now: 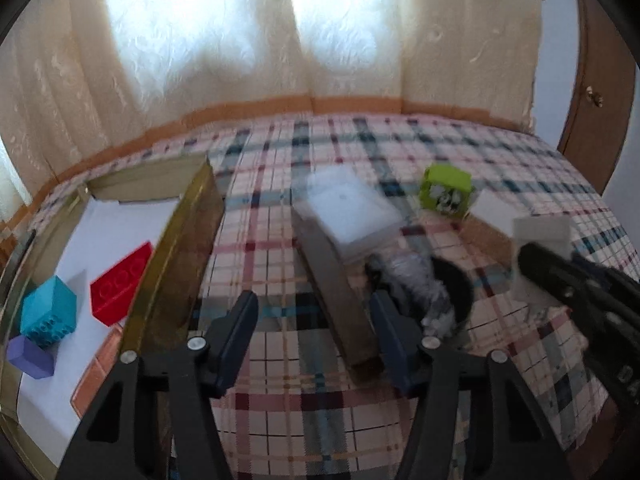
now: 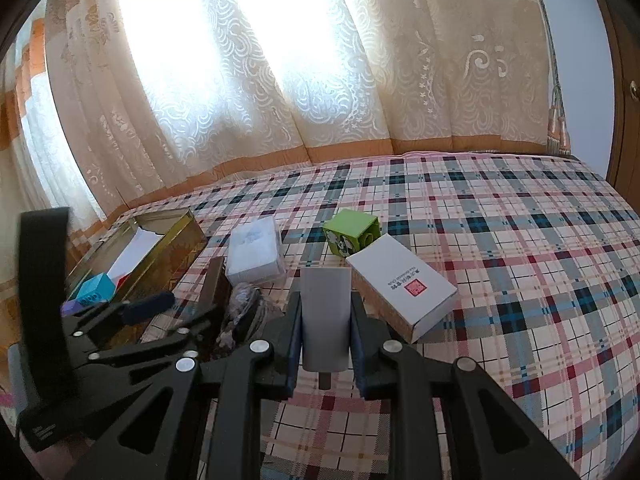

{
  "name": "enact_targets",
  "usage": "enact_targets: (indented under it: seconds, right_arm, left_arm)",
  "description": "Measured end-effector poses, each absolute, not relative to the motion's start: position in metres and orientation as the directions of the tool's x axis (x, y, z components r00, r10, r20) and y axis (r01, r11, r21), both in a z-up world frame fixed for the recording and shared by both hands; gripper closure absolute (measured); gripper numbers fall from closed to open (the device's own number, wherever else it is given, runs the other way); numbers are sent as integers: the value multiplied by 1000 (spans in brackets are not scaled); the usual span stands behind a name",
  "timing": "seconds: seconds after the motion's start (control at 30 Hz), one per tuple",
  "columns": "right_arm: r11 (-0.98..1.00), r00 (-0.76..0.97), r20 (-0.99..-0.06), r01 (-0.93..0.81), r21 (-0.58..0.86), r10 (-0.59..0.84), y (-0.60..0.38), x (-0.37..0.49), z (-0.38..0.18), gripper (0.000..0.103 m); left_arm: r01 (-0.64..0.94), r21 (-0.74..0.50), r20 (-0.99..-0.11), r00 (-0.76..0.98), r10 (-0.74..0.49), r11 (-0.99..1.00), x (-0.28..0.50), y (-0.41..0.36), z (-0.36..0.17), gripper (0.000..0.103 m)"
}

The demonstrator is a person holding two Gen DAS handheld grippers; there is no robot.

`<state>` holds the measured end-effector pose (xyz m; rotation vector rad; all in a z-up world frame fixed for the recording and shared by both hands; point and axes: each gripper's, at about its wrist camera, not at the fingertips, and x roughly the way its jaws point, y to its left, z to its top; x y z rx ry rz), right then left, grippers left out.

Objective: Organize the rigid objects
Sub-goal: 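Grasp the white charger with the right tool while the left tool grasps the dark brown bar, then lift the charger and bar and carry both toward the gold tray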

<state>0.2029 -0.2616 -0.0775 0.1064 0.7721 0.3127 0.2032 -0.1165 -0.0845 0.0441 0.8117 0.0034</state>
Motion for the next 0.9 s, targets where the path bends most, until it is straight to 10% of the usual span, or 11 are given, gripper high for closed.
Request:
enact_targets:
  seconds: [0.17, 0.47, 0.9]
  right_arm:
    - [948, 669, -672, -240, 208, 317, -261, 203, -78, 80]
    - [948, 664, -676, -237, 213, 318, -262, 205, -79, 80]
    - [953, 691, -657, -231, 194, 301, -261, 199, -72, 80]
  left_arm:
    - [20, 15, -736, 677, -2, 1000, 207, -116, -86, 48]
    - [59, 5, -746, 665, -35, 998, 212, -122, -88, 89]
    - [73, 22, -667, 744, -40, 997, 193, -120, -74, 89]
